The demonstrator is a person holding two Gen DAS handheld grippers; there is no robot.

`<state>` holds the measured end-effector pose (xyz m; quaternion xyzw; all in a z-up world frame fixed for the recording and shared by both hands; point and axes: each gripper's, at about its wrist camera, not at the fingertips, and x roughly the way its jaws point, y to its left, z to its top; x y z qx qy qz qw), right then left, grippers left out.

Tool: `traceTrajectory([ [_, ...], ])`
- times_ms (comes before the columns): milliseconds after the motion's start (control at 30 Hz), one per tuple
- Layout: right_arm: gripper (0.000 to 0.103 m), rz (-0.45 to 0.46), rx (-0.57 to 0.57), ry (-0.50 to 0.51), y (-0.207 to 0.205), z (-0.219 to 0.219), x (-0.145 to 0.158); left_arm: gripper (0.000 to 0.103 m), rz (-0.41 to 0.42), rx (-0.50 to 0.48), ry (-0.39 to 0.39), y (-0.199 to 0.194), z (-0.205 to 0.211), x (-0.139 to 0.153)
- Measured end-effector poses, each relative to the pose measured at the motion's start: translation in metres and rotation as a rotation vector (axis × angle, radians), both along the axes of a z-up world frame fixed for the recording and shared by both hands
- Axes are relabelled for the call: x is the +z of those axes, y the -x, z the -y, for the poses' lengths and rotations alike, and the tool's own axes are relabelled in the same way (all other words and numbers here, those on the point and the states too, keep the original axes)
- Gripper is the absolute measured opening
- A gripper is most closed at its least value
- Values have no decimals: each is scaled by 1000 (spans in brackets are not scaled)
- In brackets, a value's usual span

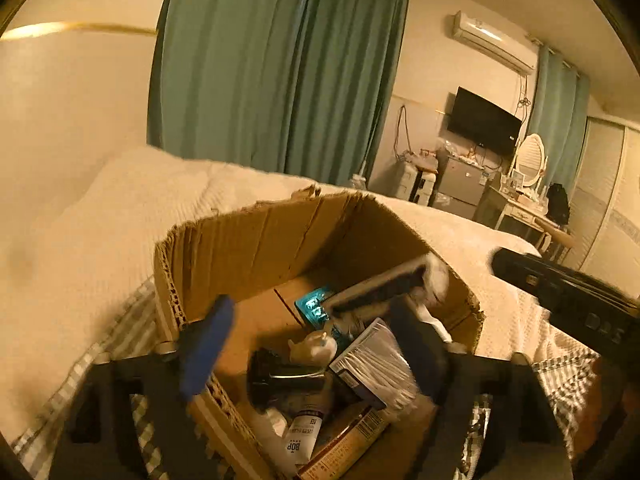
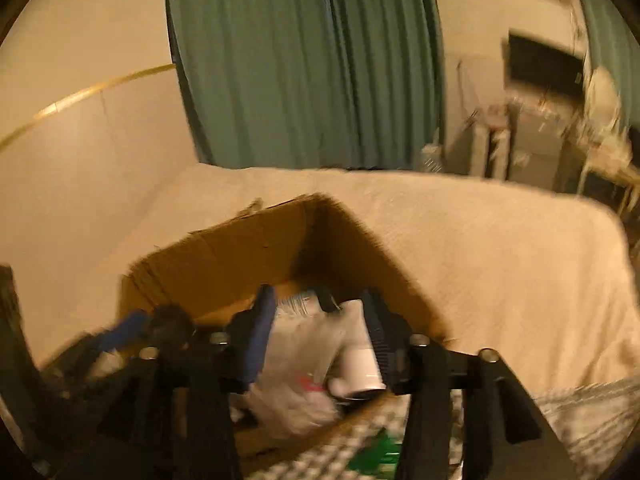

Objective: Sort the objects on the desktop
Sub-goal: 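Carry the case and packet over the cardboard box and open both tools, then grasp the white comb with the left tool while the right tool grasps the white sachet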

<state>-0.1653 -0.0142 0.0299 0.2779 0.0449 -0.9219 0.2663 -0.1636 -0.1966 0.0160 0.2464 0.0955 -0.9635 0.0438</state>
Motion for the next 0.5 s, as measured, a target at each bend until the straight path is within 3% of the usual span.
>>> traceTrajectory([
  [100, 51, -30, -20, -19, -25, -28, 11, 95, -36, -25, 75, -22, -28, 13],
  [167, 59, -44, -57, -26, -42, -53, 18, 100, -53, -54, 104, -37, -49, 23],
  [300, 60, -19, -113, -39, -68, -99, 26, 103, -37, -169, 66, -61, -90, 35],
  [400, 60, -20, -155, -63, -84, -130, 26, 103, 9, -239, 48, -77, -120, 27],
  [500, 62, 8, -185, -55, -91, -157, 15, 103, 86, -272, 41, -87, -148, -2],
])
